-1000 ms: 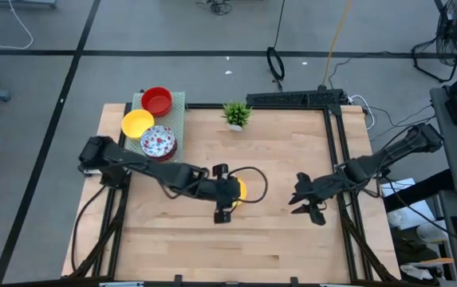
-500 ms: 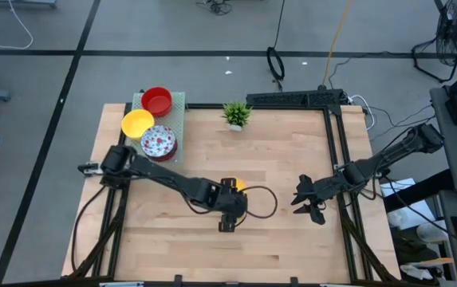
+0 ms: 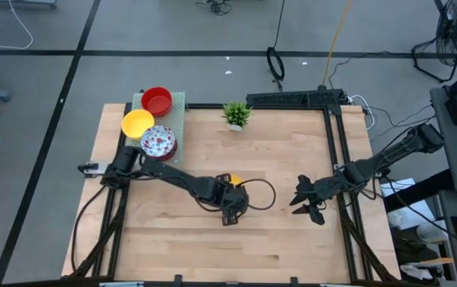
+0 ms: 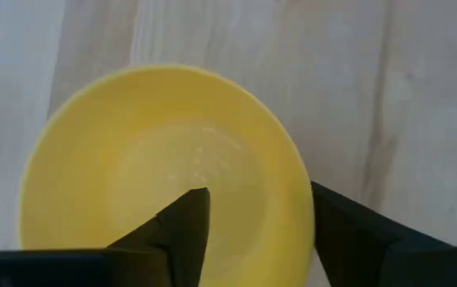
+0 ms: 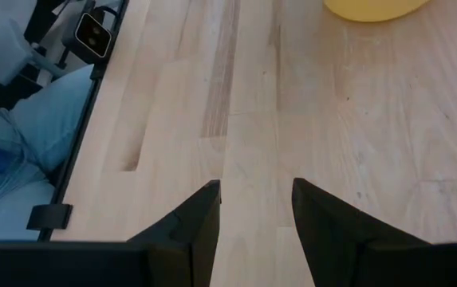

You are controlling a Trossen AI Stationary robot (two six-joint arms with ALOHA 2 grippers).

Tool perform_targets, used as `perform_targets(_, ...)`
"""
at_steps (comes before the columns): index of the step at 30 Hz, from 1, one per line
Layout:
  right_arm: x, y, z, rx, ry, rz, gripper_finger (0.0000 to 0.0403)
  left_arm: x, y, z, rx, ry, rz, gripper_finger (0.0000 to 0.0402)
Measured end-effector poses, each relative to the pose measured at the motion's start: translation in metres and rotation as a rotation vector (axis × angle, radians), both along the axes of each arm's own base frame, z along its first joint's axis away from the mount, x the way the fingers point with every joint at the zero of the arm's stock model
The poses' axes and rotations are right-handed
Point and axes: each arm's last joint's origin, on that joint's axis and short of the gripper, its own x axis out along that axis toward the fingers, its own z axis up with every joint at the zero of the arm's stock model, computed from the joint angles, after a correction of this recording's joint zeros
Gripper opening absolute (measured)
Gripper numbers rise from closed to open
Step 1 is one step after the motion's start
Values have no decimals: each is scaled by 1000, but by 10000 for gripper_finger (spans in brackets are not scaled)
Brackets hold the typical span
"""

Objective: Pick & Place Mini bowls
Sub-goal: Stack the yellow bowl on the yellow bowls on the shelf

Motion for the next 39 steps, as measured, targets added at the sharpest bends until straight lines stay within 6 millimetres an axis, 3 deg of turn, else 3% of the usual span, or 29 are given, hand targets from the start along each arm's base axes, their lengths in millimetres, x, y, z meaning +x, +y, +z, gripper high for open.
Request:
perform_targets(13,0,0,0,-26,-13,8,144,0,-1,-5,-63,28,-4,19)
perform_targets(18,-1,-1,2,-66,-47,30,144,-3,-1,15,-68,-14,-24,13)
perform_targets(25,-5,-5,10,-196,-162,107,144,-22,3,82,-60,-182,-11,10)
perform_targets(32,-11,-13,15,-385,-271,25,144,-65,15,167,-14,-425,50,9)
perform_targets(39,-20,-18,-13,-315,-393,-24,144,-122,40,228,125,-595,218,5)
